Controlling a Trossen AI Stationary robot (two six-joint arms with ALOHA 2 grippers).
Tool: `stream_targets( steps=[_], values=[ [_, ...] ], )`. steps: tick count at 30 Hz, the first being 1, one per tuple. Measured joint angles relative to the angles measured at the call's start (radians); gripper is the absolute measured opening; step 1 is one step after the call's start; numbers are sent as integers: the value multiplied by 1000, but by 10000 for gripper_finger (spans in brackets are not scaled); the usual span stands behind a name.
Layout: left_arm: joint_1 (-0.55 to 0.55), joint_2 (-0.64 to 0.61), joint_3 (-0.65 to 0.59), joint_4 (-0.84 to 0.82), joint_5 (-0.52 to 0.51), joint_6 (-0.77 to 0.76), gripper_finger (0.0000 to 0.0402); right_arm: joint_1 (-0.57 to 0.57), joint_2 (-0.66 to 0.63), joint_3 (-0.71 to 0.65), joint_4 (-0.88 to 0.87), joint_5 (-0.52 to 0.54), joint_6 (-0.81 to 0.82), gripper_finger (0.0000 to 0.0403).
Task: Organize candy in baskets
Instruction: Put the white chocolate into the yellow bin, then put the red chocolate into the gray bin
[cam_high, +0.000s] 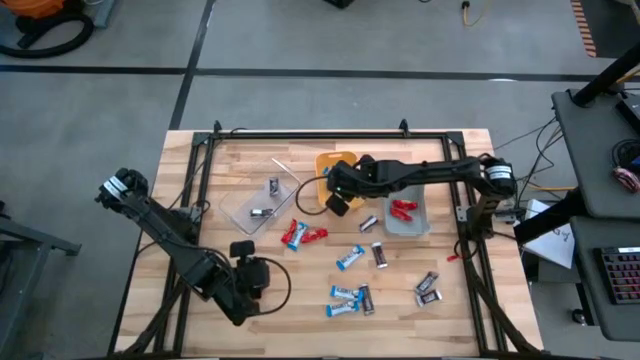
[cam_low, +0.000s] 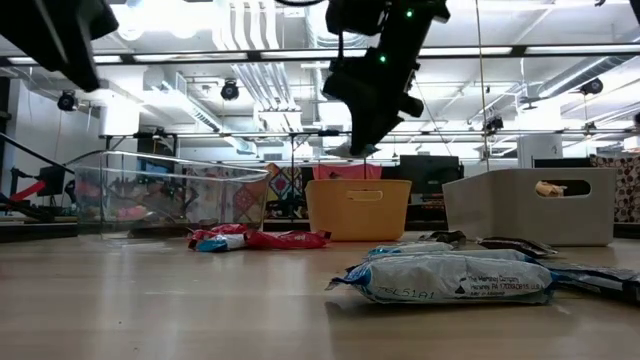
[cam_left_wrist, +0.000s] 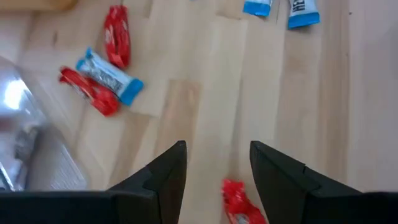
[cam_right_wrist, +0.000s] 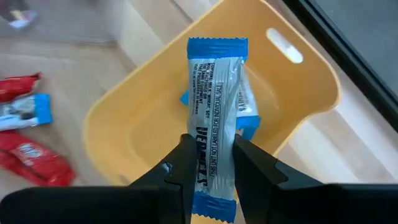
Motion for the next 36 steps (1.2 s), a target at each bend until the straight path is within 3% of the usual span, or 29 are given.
stream_targets(
  steps=[15, 21, 26, 36],
  values=[
    [-33, 0, 0, -60, 122, -357, 160, 7, -20, -2, 23, -38, -93, 170],
    [-63, 0, -1, -160, 213, -593, 160, 85, -49, -2, -15, -80, -108, 173],
    [-72, 5, -8, -273, 228, -764, 160, 168, -65, -2, -29, -80, -109, 166],
    [-53, 110, -61, -255, 231, -818, 155, 287, -67, -2, -29, -79, -95, 155]
  ],
)
